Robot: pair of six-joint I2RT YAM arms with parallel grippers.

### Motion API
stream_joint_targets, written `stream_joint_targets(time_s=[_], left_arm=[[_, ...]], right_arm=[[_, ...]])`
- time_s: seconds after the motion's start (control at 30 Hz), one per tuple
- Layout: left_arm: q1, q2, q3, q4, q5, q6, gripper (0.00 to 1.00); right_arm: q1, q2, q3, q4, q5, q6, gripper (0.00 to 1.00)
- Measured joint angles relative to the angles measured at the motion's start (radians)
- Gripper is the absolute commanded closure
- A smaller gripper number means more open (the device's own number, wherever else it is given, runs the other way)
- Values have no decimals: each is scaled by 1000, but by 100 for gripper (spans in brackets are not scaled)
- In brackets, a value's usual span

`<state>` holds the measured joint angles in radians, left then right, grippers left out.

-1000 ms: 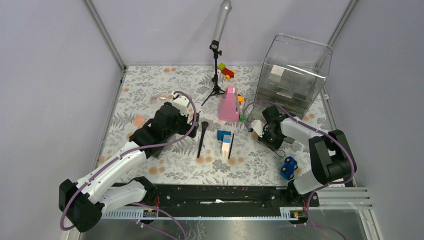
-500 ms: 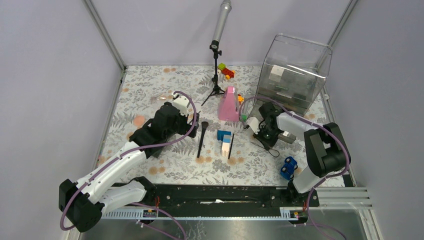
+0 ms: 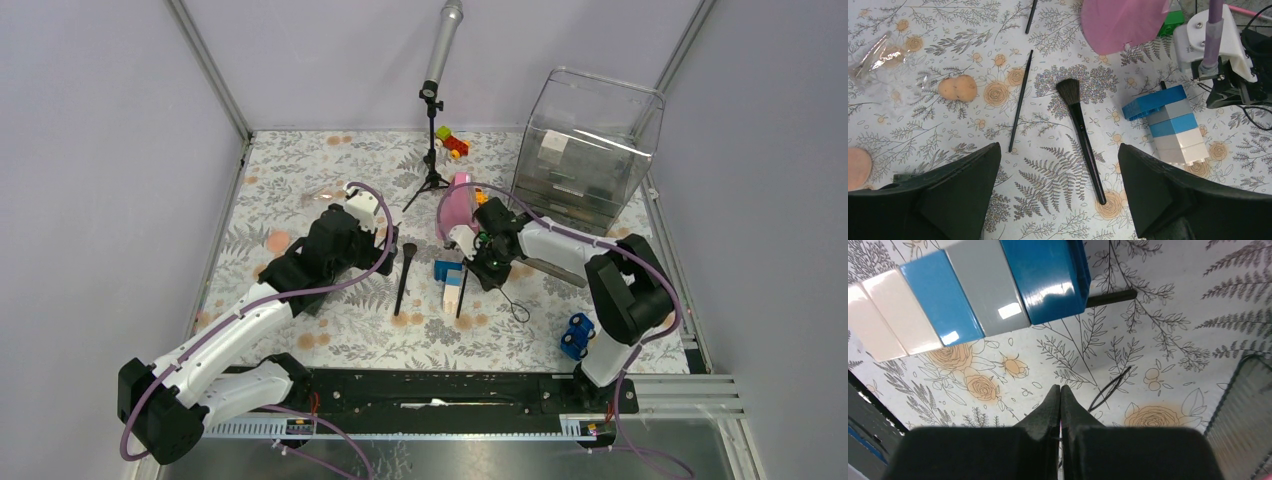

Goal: Organize the makeup
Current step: Move the makeup tool to the center of the board.

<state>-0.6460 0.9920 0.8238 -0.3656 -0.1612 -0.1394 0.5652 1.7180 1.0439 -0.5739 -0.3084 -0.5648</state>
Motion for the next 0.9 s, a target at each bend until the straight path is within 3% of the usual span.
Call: stream_joint_targets(time_s=[0.17, 0.2, 0.27, 0.37, 0.5, 0.63, 0.7, 0.77, 0.9], left_arm=[[0, 0, 0, 0, 0, 0, 1], [0, 0, 0, 0, 0, 0, 1], [0, 0, 0, 0, 0, 0, 1], [0, 0, 0, 0, 0, 0, 1], [0, 0, 0, 0, -1, 0, 1], [0, 0, 0, 0, -5, 0, 1], [0, 0, 0, 0, -8, 0, 1], [0, 0, 0, 0, -10, 0, 1], [0, 0, 0, 0, -11, 0, 1]], right_arm=[[9, -9, 16, 10, 13, 33, 100], [9, -18, 14, 11, 22, 43, 96], [9, -57, -2, 18, 40, 73, 78], [9, -180, -68, 67, 81, 159, 62], [9, -354, -138, 134, 145, 306, 48], [9, -404, -130, 133, 192, 433, 38], [9, -394, -112, 92, 213, 479, 16], [9, -391, -108, 54, 221, 519, 3], [9, -393, -111, -24, 293, 555, 0]])
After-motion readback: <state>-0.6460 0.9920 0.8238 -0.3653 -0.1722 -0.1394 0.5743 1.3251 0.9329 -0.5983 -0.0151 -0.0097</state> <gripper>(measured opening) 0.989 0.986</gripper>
